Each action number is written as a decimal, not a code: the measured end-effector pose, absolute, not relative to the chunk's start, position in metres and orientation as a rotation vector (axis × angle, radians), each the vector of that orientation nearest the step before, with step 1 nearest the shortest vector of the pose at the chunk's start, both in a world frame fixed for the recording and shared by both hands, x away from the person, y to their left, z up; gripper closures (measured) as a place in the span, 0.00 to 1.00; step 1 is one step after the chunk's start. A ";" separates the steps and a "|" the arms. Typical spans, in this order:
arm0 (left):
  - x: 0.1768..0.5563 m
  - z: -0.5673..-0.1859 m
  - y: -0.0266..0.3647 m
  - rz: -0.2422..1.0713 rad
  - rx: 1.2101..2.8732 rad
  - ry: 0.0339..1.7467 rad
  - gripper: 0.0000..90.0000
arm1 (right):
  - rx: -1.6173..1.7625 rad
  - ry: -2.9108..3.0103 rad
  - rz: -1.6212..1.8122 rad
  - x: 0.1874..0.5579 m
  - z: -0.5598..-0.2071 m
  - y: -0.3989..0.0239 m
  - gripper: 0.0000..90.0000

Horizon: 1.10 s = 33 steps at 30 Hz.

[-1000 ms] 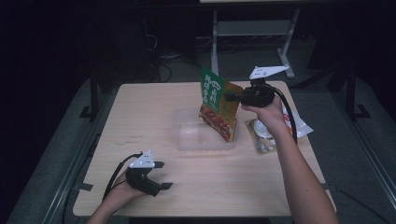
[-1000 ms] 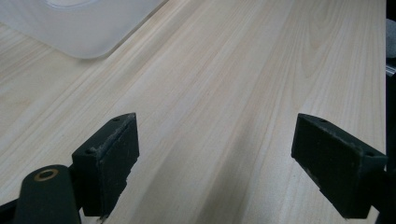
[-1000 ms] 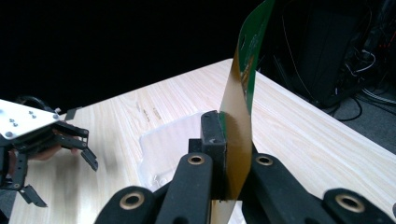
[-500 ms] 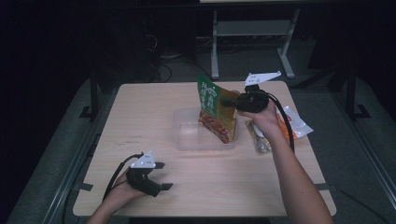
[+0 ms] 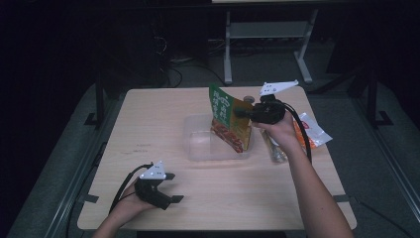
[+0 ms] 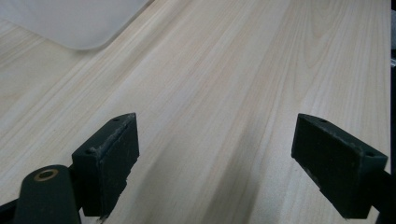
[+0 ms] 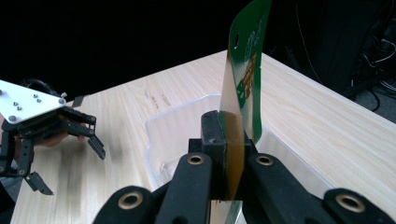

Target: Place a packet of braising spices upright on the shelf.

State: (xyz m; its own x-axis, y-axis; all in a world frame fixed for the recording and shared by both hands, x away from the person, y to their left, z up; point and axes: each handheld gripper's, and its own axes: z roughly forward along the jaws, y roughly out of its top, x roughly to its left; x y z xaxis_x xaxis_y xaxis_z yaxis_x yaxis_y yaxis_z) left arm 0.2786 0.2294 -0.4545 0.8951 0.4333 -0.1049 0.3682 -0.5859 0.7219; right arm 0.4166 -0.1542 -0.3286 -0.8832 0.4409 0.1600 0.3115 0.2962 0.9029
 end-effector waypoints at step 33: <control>0.279 -0.456 0.228 0.101 2.282 0.579 0.16 | 0.758 2.474 1.517 0.411 -0.339 -0.152 0.84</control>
State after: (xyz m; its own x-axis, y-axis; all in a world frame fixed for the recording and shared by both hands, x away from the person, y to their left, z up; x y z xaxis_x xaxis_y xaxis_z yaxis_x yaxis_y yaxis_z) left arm 0.2795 0.2277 -0.4564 0.8940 0.4361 -0.1030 0.3757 -0.6041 0.7028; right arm 0.4112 -0.1517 -0.3391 -0.8628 0.4866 0.1369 0.3427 0.3641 0.8660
